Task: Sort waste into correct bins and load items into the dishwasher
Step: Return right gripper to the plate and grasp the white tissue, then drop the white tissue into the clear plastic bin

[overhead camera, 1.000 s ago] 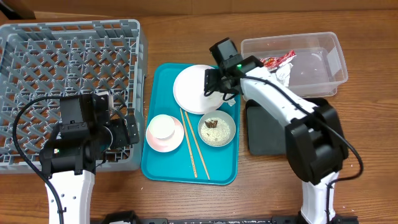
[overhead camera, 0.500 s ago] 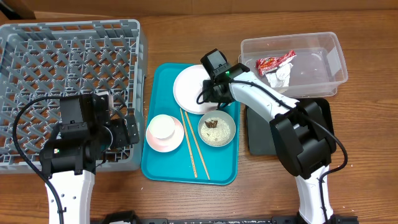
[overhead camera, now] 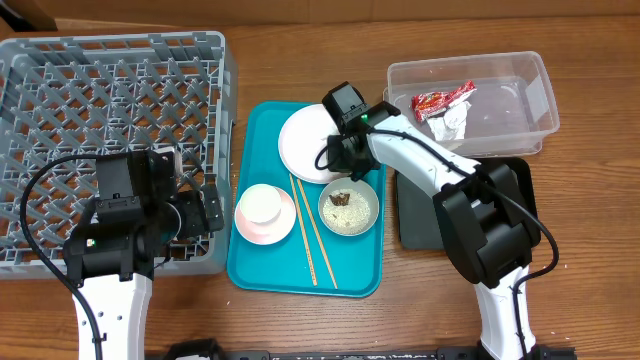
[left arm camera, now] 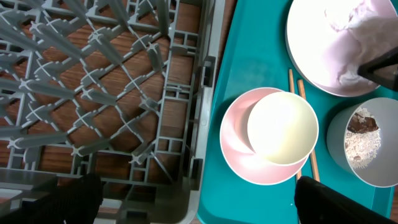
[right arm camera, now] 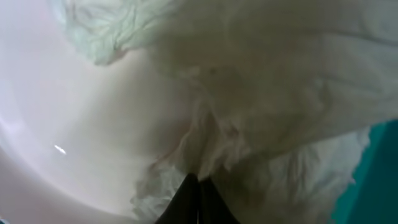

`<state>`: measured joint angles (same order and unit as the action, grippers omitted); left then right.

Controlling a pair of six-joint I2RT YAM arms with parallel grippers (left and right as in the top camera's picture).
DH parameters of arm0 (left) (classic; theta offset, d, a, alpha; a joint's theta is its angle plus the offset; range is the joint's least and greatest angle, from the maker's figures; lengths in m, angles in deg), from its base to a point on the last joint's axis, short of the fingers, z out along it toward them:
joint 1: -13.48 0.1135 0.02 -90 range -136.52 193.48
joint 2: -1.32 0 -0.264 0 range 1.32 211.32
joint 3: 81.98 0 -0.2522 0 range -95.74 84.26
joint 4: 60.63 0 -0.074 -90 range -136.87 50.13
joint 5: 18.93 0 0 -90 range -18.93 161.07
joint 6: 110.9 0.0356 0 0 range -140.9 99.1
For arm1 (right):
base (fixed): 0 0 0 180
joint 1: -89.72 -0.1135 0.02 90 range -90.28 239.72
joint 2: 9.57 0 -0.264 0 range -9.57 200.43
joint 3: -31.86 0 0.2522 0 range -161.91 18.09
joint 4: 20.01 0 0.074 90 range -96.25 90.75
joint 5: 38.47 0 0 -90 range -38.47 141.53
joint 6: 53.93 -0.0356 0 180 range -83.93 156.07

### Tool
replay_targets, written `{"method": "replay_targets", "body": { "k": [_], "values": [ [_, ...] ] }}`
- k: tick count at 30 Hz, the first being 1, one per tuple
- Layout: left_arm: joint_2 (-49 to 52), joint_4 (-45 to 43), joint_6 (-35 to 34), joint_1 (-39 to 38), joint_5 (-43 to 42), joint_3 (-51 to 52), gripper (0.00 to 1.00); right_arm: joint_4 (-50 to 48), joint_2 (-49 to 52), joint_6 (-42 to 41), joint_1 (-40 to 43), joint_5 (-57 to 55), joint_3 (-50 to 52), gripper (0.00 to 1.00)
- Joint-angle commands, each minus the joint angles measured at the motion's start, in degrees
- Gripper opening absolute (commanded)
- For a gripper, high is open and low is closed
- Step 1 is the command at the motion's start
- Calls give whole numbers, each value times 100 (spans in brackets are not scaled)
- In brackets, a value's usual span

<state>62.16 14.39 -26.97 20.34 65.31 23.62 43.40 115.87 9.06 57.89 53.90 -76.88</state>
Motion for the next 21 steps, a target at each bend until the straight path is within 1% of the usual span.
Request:
{"method": "replay_targets", "body": {
  "k": [1,6,12,16,20,21],
  "values": [
    [28,-22,-37,26,-4,-136,100,192,-437,-4,131,-131,-533,4],
    [28,-22,-37,26,-4,-136,100,529,-1040,7,352,-439,-968,4],
    [28,-22,-37,26,-4,-136,100,584,-1749,15,826,-804,-986,4],
    [28,-24,-37,26,-4,-136,100,669,-1860,-7,1217,-1056,-986,4],
    [28,-24,-37,26,-4,-136,100,750,-1860,-9,1670,-1071,-922,4],
    [28,-24,-37,26,-4,-136,100,778,-1860,-7,1757,-1069,-922,6]
  ]
}}
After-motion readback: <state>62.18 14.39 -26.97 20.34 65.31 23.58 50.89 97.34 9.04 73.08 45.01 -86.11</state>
